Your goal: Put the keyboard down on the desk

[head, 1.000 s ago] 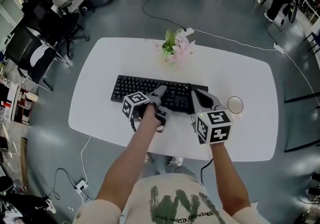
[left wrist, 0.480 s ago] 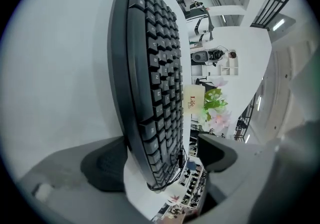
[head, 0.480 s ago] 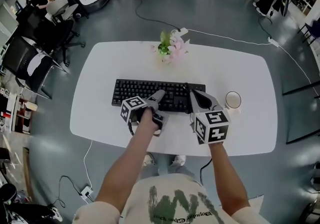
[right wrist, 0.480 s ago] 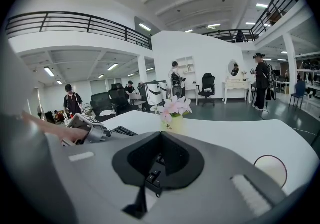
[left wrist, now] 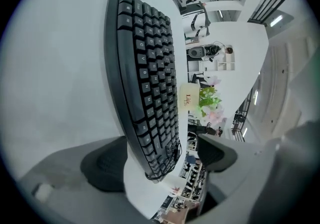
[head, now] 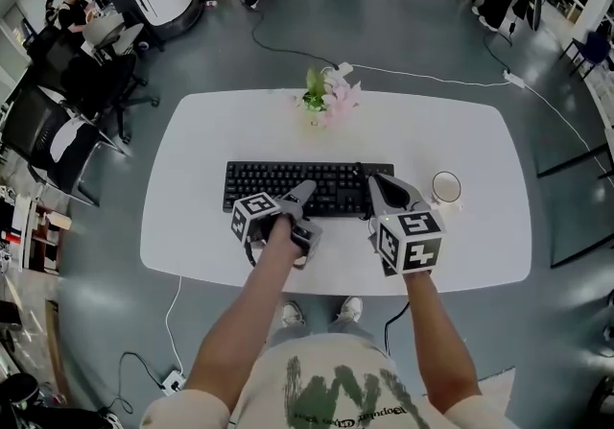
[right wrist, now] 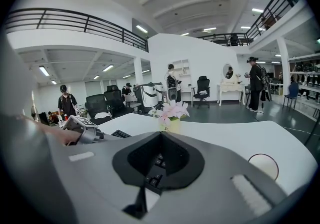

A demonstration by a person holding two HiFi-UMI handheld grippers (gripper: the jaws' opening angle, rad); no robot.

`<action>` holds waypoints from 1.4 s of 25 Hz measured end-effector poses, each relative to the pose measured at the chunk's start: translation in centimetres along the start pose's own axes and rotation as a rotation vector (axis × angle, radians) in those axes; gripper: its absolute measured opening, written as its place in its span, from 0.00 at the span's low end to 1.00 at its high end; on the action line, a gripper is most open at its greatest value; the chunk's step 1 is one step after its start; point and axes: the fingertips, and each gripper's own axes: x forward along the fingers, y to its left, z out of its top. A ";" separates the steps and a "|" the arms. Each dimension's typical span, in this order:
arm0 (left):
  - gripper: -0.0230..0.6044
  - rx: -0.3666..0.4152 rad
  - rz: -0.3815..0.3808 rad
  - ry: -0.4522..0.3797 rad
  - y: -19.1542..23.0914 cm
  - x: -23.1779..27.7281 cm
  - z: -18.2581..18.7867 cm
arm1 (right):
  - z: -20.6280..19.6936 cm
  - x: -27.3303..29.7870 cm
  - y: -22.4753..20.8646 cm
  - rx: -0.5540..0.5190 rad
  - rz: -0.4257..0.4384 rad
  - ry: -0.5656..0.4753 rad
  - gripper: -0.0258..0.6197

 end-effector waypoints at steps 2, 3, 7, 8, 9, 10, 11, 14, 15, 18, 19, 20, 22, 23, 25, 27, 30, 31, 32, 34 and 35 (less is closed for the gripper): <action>0.74 0.066 -0.013 0.017 -0.7 -0.5 0.0 | 0.2 -0.1 0.2 0.000 -0.006 -0.003 0.04; 0.74 0.107 -0.016 0.022 -1.0 -0.8 0.1 | 0.4 -0.2 0.3 -0.001 -0.008 -0.005 0.04; 0.73 0.238 -0.037 0.019 -2.4 -1.9 0.8 | 1.1 -0.5 0.5 -0.007 -0.017 -0.019 0.04; 0.71 0.267 -0.052 0.016 -2.9 -2.1 1.2 | 1.3 -0.5 0.6 -0.010 -0.019 -0.023 0.04; 0.69 0.300 -0.067 0.012 -3.6 -2.3 1.5 | 1.6 -0.5 0.6 -0.013 -0.022 -0.028 0.04; 0.66 0.341 -0.080 0.006 -4.3 -2.5 1.8 | 1.8 -0.6 0.7 -0.014 -0.025 -0.034 0.04; 0.63 0.393 -0.088 0.000 -5.0 -2.7 2.1 | 2.0 -0.7 0.7 -0.016 -0.028 -0.040 0.04; 0.57 0.591 -0.096 -0.012 -7.2 -3.6 2.8 | 2.9 -1.1 0.7 -0.022 -0.036 -0.062 0.04; 0.56 0.659 -0.098 -0.018 -8.0 -3.9 3.0 | 3.3 -1.3 0.6 -0.025 -0.040 -0.069 0.04; 0.50 0.857 -0.117 -0.046 -10.6 -5.1 3.3 | 4.2 -1.6 0.6 -0.034 -0.047 -0.086 0.04; 0.48 0.919 -0.130 -0.055 -11.6 -5.5 3.3 | 4.4 -1.7 0.7 -0.038 -0.047 -0.090 0.04; 0.44 0.973 -0.148 -0.060 -12.5 -5.9 3.2 | 4.7 -1.8 0.8 -0.043 -0.045 -0.093 0.04; 0.41 1.063 -0.180 -0.072 -14.0 -6.6 3.0 | 5.1 -1.9 1.1 -0.053 -0.039 -0.100 0.04; 0.40 1.110 -0.185 -0.081 -14.6 -7.0 3.1 | 5.3 -1.9 1.2 -0.057 -0.038 -0.104 0.04; 0.37 1.209 -0.179 -0.100 -15.3 -7.5 3.2 | 5.7 -1.9 1.2 -0.068 -0.038 -0.112 0.04; 0.29 1.290 -0.177 -0.116 -15.7 -8.0 3.4 | 6.0 -1.9 1.4 -0.081 -0.041 -0.118 0.04; 0.21 1.396 -0.179 -0.156 -16.5 -9.2 3.5 | 6.6 -2.3 1.7 -0.089 -0.040 -0.130 0.04; 0.20 1.427 -0.177 -0.170 -16.7 -9.5 3.5 | 6.8 -2.3 1.8 -0.090 -0.039 -0.134 0.04; 0.18 1.453 -0.174 -0.183 -17.0 -9.9 3.6 | 6.9 -2.3 1.8 -0.091 -0.038 -0.136 0.04; 0.12 1.486 -0.170 -0.208 -17.4 -10.5 3.8 | 7.0 -2.2 1.9 -0.094 -0.037 -0.139 0.04; 0.09 1.500 -0.165 -0.221 -17.6 -10.9 3.9 | 7.1 -2.1 2.0 -0.096 -0.035 -0.139 0.04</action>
